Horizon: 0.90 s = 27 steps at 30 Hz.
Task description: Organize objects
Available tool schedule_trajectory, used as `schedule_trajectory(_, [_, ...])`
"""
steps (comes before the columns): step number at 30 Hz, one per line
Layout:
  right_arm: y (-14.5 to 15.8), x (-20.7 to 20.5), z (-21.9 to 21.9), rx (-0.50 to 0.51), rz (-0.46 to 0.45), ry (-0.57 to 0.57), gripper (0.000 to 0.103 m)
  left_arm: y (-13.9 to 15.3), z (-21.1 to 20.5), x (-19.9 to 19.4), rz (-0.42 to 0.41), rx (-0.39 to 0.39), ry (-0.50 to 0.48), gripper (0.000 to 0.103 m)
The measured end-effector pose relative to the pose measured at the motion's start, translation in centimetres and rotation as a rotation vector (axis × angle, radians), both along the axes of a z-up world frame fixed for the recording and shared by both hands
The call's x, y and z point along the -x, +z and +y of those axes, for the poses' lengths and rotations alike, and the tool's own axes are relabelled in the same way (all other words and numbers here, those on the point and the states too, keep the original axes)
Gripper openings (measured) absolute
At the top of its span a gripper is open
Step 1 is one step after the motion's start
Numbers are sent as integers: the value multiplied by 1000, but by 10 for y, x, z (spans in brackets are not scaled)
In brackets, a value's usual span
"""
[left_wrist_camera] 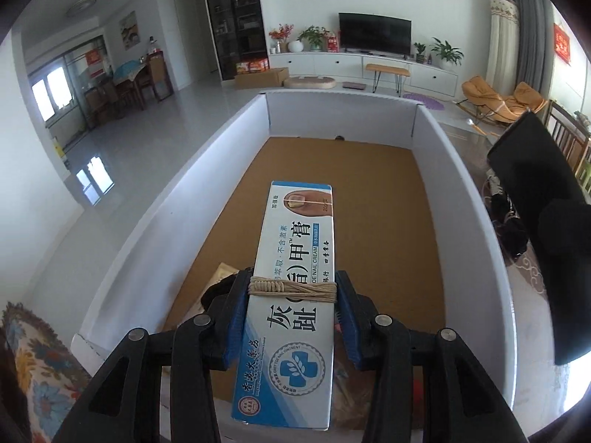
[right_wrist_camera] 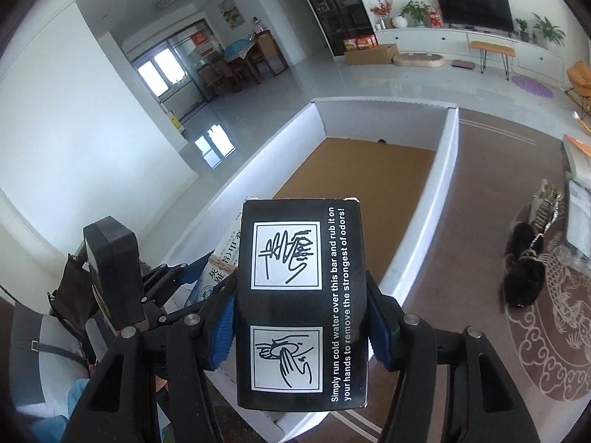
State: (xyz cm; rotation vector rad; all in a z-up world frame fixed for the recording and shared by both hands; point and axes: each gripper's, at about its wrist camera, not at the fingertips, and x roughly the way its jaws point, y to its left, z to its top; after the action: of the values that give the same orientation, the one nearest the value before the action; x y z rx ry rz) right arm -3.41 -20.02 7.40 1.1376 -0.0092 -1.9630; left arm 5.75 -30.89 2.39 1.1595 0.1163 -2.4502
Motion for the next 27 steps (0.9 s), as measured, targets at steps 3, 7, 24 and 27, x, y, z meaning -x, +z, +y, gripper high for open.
schedule_trajectory(3, [-13,6,-1,19,-31,-25,64,-9,-3,0,-6,-8,30,71])
schedule_trajectory(7, [-14,11,52,-2,97,-142,83,-8,26,9,23,30,-19,76])
schedule_trajectory(24, [-138,38,332,-497,165,-721,94,40,204,64,123,81,-394,90])
schedule_trajectory(27, [-139,39,340,-493,157,-750,94,43,218,66,131,81,-415,90])
